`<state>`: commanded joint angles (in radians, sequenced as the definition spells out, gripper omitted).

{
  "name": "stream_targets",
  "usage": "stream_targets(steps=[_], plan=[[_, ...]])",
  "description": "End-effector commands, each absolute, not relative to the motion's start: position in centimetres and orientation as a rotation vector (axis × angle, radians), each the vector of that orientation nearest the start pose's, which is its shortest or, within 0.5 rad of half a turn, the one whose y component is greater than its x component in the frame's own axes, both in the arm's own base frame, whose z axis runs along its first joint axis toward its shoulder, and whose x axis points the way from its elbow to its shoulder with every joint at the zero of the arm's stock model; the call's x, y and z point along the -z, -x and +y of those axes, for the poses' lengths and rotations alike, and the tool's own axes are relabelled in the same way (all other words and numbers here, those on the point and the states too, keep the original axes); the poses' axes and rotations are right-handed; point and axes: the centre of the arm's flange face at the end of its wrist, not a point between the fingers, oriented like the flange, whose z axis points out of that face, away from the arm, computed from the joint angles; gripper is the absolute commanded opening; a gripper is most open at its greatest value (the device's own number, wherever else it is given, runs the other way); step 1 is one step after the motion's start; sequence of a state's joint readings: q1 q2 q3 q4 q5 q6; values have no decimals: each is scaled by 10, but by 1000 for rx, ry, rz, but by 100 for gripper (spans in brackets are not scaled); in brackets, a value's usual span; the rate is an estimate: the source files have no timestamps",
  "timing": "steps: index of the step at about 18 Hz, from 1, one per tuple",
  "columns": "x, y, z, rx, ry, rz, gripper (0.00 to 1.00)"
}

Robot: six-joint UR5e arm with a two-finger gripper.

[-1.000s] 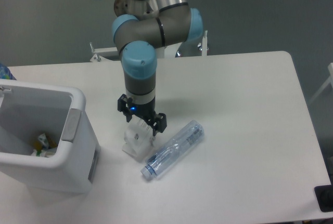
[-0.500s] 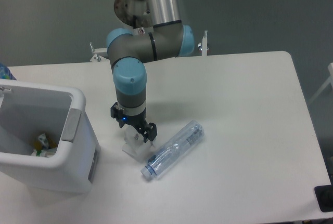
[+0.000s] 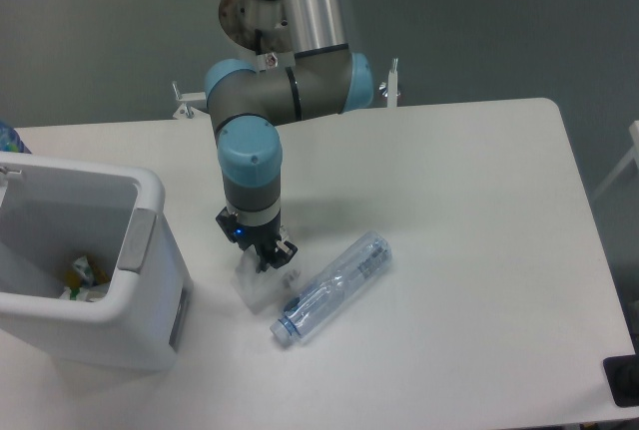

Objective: Place the trash in the trash can
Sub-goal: 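Lift the paper and carry it over the white bin, release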

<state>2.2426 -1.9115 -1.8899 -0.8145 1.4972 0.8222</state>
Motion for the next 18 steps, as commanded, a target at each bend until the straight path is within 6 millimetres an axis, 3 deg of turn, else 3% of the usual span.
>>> stream_targets(steps=[4,7,11,16,18], plan=[[-246,249,518,-23,3008,200,0],[-272,260,509,51,2934,139,0],[-322,283,509,187,2793,56,0],[-407,310,513,258,2586,-127,0],[-443,311,520,282,2494,-157,0]])
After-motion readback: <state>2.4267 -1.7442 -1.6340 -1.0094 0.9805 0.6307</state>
